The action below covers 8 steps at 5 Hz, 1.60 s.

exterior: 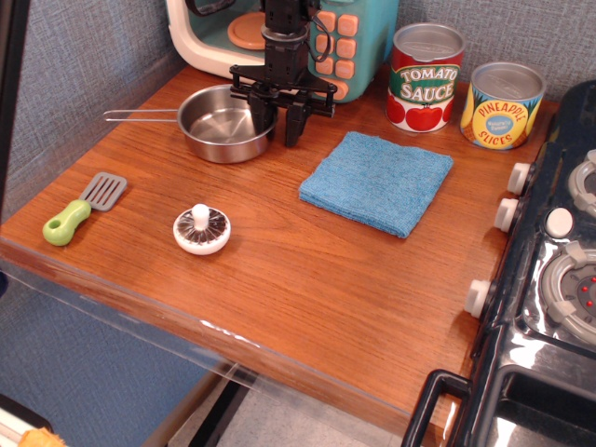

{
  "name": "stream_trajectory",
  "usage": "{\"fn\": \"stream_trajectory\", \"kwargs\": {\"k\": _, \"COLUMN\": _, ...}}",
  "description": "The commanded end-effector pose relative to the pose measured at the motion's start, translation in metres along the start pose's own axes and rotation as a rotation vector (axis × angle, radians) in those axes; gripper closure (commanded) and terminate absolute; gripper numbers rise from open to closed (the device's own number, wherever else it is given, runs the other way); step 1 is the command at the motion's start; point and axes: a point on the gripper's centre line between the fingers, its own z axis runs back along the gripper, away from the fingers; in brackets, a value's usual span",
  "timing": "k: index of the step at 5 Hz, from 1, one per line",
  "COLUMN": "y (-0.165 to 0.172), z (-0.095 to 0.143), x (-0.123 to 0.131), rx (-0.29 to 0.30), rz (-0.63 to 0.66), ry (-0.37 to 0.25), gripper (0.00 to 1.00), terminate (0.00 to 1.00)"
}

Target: Move the pot and place it on top of the blue cloth

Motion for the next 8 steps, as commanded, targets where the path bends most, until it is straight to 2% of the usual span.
{"fn": "stream_trajectory", "kwargs": {"k": 1, "y": 0.003, "z": 0.04, "x": 0.0, "rx": 0.006, "rz": 0.004, "ry": -0.098, "gripper": 1.0, "terminate": 0.0}}
{"fn": "stream_trajectory", "kwargs": {"k": 2, "y": -0.005, "z": 0.062, "x": -0.005, "rx": 0.016, "rz": 0.009, "ry": -0.141, "gripper": 1.0, "terminate": 0.0}}
{"fn": "stream_trajectory", "kwargs": {"k": 3, "y": -0.036, "z": 0.093, "x": -0.013, "rx": 0.008, "rz": -0.047, "ry": -0.188, "gripper": 1.0, "terminate": 0.0}}
{"fn": "stream_trajectory", "kwargs": {"k": 4, "y": -0.083, "z": 0.105, "x": -0.024, "rx": -0.023, "rz": -0.179, "ry": -0.182, "gripper": 1.0, "terminate": 0.0}}
{"fn": "stream_trajectory", "kwargs": {"k": 5, "y": -0.127, "z": 0.102, "x": -0.044, "rx": -0.011, "rz": -0.275, "ry": -0.17, "gripper": 1.0, "terminate": 0.0}}
{"fn": "stream_trajectory", "kwargs": {"k": 6, "y": -0.142, "z": 0.089, "x": -0.057, "rx": 0.006, "rz": -0.302, "ry": -0.142, "gripper": 1.0, "terminate": 0.0}}
{"fn": "stream_trajectory", "kwargs": {"k": 8, "y": -0.134, "z": 0.063, "x": -0.052, "rx": 0.049, "rz": -0.267, "ry": -0.104, "gripper": 1.0, "terminate": 0.0}}
